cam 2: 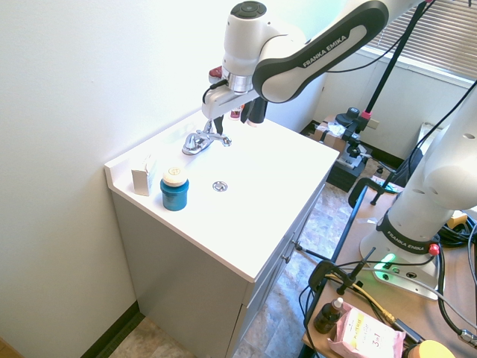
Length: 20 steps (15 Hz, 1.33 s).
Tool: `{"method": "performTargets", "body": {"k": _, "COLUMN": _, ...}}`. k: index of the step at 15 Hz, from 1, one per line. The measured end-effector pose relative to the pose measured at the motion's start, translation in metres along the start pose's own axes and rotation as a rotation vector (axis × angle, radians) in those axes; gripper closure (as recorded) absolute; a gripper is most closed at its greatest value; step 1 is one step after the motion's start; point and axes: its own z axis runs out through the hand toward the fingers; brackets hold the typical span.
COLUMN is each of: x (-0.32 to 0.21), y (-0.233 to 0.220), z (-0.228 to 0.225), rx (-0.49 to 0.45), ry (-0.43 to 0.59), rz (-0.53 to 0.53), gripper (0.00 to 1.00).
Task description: Turn off the hot water
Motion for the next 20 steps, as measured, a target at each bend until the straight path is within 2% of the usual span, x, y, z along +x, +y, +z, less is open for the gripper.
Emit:
{"method": "performTargets", "body": {"k": 11, "x": 0.001, "y": -0.031, "z": 0.045, "rx": -0.035, "ry": 0.008, "rz": 0.004, "gripper": 0.0}}
{"method": "performTargets", "body": {"k": 20, "x": -0.028, "y": -0.084, "z": 0.041, "rx": 0.01, "ry": -0.055, "rz": -0.026, "gripper": 0.0}}
